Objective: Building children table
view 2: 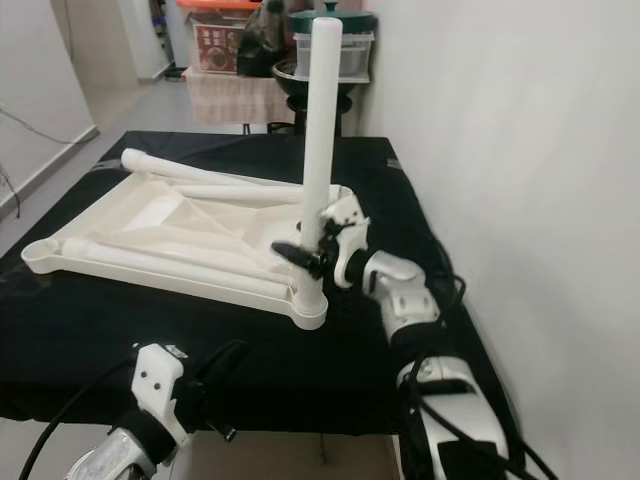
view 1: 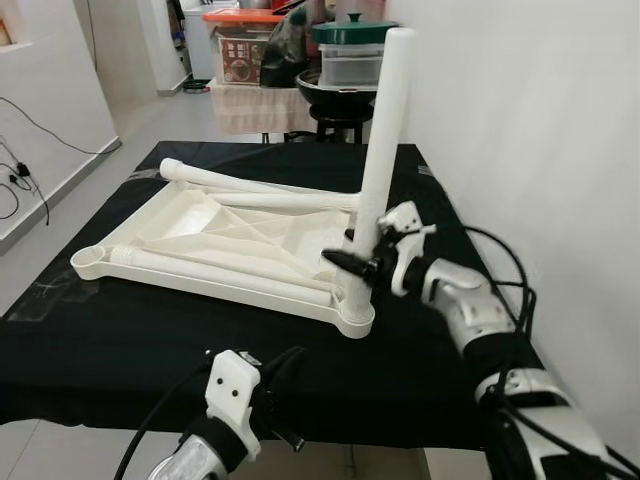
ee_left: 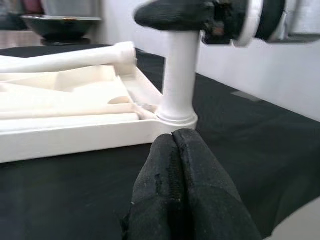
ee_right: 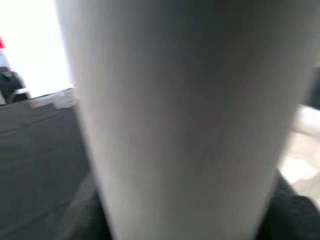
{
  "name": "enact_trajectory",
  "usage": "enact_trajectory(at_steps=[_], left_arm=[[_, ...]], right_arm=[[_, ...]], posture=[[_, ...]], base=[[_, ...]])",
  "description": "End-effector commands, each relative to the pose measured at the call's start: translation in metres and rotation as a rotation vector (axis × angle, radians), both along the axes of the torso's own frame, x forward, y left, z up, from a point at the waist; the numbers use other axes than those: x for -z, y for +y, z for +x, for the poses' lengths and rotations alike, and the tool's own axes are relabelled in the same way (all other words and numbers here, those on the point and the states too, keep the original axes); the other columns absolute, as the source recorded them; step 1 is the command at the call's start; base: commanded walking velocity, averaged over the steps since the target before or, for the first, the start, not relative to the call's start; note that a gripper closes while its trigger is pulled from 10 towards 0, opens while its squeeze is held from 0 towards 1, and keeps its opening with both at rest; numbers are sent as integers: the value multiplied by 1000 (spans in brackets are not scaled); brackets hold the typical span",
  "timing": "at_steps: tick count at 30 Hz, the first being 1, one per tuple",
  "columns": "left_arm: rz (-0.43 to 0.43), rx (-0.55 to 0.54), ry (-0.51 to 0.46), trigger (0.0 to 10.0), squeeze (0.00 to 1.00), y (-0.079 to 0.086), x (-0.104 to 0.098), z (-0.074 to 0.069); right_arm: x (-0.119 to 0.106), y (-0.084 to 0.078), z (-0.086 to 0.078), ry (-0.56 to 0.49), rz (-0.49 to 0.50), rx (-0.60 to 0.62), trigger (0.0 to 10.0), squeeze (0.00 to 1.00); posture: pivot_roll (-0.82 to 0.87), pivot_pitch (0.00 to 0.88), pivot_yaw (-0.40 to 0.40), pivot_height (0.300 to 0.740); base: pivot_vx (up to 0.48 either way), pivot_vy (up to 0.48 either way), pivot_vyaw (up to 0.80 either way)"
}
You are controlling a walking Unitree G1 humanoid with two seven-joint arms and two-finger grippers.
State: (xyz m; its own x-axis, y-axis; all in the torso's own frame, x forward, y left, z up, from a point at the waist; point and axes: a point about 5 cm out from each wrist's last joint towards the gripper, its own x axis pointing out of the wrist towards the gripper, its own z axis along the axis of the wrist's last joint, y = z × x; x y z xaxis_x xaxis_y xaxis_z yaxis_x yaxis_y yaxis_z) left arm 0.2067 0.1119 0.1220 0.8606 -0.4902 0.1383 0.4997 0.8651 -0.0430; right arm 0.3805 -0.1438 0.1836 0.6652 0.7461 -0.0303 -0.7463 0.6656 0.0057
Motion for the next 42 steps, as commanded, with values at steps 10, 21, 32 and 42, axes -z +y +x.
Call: enact_trajectory(at_steps=[10, 21, 32, 42], left_arm=[[-7, 61, -5, 10000, 0, -4, 1, 0], [-65, 1, 20, 10000, 0, -4, 4, 9], [-57, 43, 45, 10000, 0, -8, 7, 10], [-54, 60, 52, 10000, 0, -11, 8, 12]], right_arm=[[44, -20, -13, 63, -114, 515, 0, 0], [58, 32, -41, 87, -31, 645, 0, 0], [33, 38, -30, 27, 9, 386, 10000, 1000], [1, 30, -24, -80, -69, -155, 10000, 0]], posture=[[98, 0, -101, 740], [87, 0, -66, 740], [86, 0, -55, 740], [92, 0, -57, 740]], base=[[0, 0, 0], [0, 0, 0], [0, 0, 0], [0, 0, 0]])
